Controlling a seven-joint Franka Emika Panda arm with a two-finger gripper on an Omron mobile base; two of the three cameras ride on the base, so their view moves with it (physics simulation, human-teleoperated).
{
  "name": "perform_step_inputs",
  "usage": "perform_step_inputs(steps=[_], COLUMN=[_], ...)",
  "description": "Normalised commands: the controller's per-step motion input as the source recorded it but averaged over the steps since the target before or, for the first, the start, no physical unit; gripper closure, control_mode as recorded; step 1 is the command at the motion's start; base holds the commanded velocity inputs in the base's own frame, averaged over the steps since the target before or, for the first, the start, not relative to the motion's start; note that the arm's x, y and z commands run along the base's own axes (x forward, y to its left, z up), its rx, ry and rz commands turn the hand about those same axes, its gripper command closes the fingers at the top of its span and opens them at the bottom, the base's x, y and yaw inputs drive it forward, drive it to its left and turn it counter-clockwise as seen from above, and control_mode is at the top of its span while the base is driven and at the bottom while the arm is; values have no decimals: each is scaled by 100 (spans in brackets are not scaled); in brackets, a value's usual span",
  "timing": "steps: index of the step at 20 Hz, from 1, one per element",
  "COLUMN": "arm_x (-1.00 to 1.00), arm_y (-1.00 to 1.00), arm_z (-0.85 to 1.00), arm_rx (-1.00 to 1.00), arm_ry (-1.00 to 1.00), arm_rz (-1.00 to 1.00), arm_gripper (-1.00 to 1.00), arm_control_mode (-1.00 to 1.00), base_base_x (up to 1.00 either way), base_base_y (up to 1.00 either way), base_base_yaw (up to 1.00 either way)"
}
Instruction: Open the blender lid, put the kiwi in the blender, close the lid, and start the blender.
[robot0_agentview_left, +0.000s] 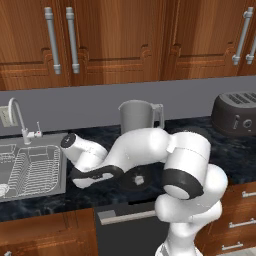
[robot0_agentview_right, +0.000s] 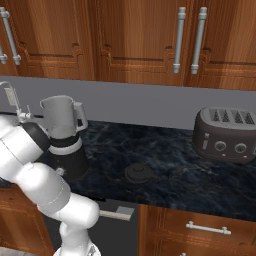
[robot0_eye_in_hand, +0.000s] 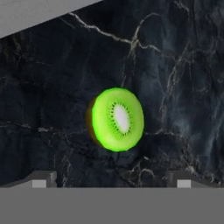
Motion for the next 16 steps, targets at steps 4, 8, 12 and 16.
perform_step_inputs(steps=[4, 8, 12, 16], arm_x=[14, 12, 2, 0], arm_y=[0, 1, 7, 7], arm_z=[-26, -16, -2, 0], arm_rx=[0, 0, -1, -2], arm_ry=[-1, -1, -4, -6], arm_rz=[0, 0, 0, -1], arm_gripper=[-100, -100, -100, -100], arm_control_mode=[-100, -100, -100, -100], base_base_x=[0, 0, 0, 0], base_base_y=[0, 0, 0, 0], base_base_yaw=[0, 0, 0, 0])
